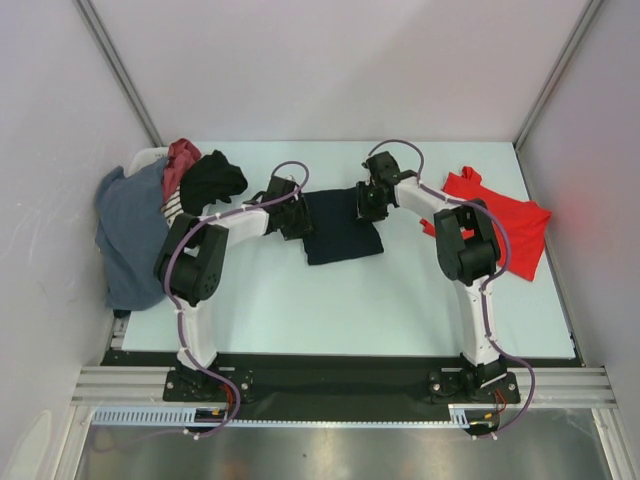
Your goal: Fold and stack the tank tops
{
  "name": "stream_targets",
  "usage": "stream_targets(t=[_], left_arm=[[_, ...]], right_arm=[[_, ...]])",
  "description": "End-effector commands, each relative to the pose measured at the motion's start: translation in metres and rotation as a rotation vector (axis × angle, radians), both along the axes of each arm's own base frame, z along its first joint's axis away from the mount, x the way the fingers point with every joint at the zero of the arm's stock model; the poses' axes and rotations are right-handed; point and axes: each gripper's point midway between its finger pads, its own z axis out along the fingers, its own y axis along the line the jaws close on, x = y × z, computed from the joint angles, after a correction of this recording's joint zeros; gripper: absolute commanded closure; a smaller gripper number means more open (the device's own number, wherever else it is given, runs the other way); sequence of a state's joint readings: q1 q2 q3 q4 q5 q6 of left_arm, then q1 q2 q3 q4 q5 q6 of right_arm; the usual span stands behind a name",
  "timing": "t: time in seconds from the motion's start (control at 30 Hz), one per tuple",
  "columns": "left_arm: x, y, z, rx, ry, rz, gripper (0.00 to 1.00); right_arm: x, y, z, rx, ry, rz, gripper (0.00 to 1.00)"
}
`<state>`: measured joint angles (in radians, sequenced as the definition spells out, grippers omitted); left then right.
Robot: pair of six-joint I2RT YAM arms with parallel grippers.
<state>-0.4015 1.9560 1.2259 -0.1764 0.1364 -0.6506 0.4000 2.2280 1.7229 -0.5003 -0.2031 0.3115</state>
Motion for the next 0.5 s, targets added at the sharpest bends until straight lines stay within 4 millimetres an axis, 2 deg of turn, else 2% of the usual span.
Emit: stream_targets(t=[0.0, 0.03, 0.1, 0.13, 0.2, 0.23, 0.3, 0.33, 0.47], left_arm=[[0.000, 0.005, -0.029, 0.045, 0.071, 0.002, 0.52], [0.004, 0.001, -0.028, 0.033, 0.068, -0.005, 0.61], [0.003, -0.004, -0.040, 0.026, 0.102, -0.028, 0.70], [0.005, -0.005, -0.040, 0.024, 0.100, -0.032, 0.78], [0.004, -0.005, -0.047, 0.030, 0.108, -0.034, 0.83], [0.003, -0.005, -0.049, 0.030, 0.111, -0.036, 0.89], [0.001, -0.009, -0.048, 0.024, 0.104, -0.056, 1.00], [0.001, -0.012, -0.046, 0.020, 0.099, -0.066, 1.00], [-0.001, -0.031, -0.033, -0.004, 0.074, -0.118, 1.00]], right_arm=[[-0.013, -0.008, -0.022, -0.100, 0.062, -0.002, 0.64], [-0.013, -0.008, -0.023, -0.097, 0.066, -0.008, 0.67], [-0.012, -0.010, -0.022, -0.102, 0.060, -0.021, 0.76], [-0.012, -0.010, -0.019, -0.099, 0.054, -0.025, 0.80], [-0.011, -0.010, -0.013, -0.091, 0.039, -0.033, 0.91], [-0.016, -0.011, -0.016, -0.093, 0.048, -0.035, 1.00], [-0.015, -0.009, -0.004, -0.063, 0.017, -0.040, 1.00], [-0.020, -0.010, -0.004, -0.058, 0.023, -0.040, 1.00], [-0.017, -0.012, 0.023, -0.030, -0.039, -0.065, 1.00]])
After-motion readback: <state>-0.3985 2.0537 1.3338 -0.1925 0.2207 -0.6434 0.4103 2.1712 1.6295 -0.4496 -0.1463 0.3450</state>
